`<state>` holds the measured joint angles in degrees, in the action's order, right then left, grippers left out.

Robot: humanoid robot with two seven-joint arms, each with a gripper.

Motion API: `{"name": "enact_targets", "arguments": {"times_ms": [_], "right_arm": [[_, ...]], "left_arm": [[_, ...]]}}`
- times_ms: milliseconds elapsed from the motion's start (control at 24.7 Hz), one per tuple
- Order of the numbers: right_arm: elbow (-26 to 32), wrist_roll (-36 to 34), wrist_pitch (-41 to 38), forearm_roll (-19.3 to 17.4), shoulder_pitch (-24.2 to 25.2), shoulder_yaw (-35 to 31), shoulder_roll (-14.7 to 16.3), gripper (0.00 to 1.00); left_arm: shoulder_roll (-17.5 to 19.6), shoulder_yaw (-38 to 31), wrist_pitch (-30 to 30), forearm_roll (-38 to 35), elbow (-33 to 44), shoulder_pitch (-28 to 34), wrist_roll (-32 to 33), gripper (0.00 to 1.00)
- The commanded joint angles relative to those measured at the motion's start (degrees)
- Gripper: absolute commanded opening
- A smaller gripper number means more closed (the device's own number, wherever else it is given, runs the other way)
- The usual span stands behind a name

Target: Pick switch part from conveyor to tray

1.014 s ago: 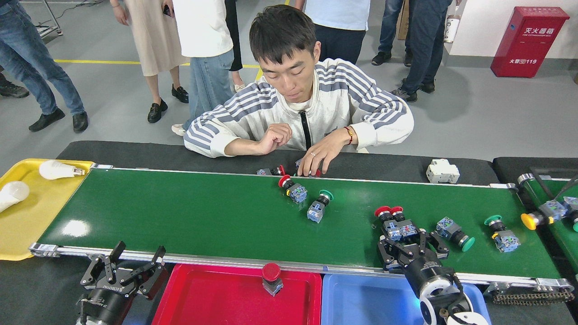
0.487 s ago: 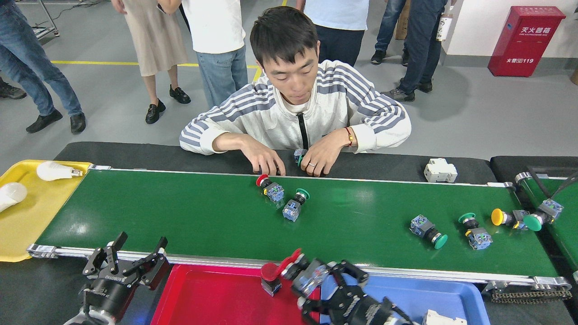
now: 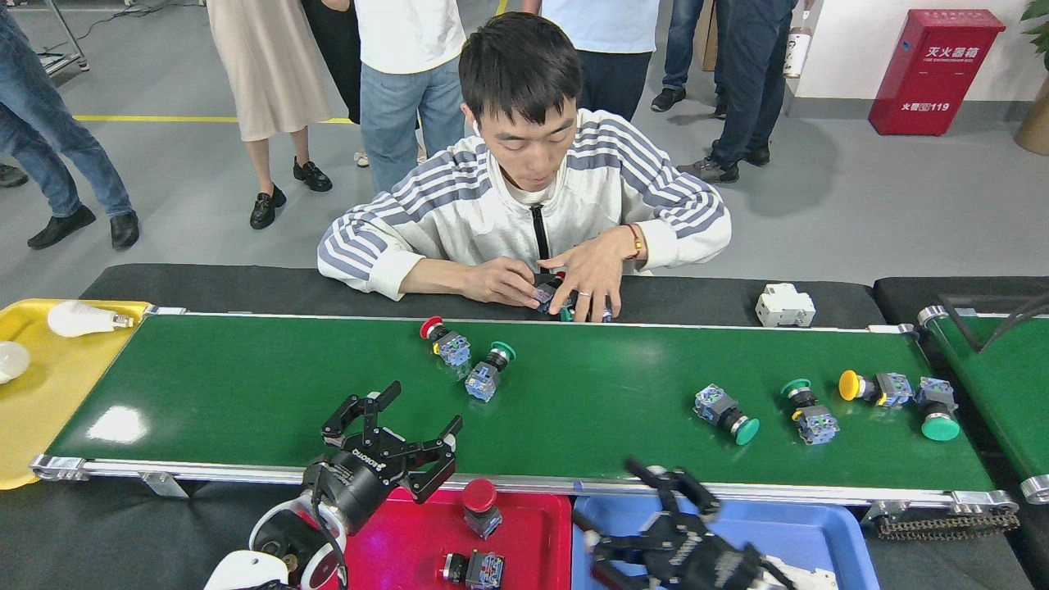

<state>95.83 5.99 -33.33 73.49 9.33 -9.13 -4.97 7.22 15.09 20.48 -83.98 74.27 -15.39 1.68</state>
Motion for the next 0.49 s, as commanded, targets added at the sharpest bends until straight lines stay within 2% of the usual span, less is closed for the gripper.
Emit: {"name": "enact_targets", "arguments": {"times_ms": [0,81,162,324,406,446], "right_arm": [[1.46,-0.46,4.59,-0.28,2.01,-6.16,-1.98,0.98],[1.99,-0.37,7.66,-0.28,3.15,-8.8,-1.8,0.98],[1.9,-0.37,10.74,-0.28,3.32,-10.74,-0.31,0.98],[1.73,-0.02,12.59,0.51,0.95,-10.3,1.1,0.98],[1.29,0.07,12.76,2.09,-0.98,-5.55,1.63,0.98],[0.5,0.16,12.85,3.15,-2.3,-2.21,2.15,0.98]], "left_arm": [[-1.86,-0.68,-0.7,-0.57,-2.73,-2.63,0.86,1.0],[-2.3,-1.12,-1.67,-0.57,-6.07,-4.65,0.86,1.0],[-2.3,-2.0,-2.2,-0.57,-9.67,-6.58,0.86,1.0],[-2.83,-2.96,-2.29,-0.57,-14.51,-10.27,0.86,0.99],[-3.0,-2.96,-2.29,-0.48,-16.18,-10.98,0.78,0.96],[-3.0,-2.88,-2.29,-0.48,-16.97,-10.98,0.78,0.9]]}}
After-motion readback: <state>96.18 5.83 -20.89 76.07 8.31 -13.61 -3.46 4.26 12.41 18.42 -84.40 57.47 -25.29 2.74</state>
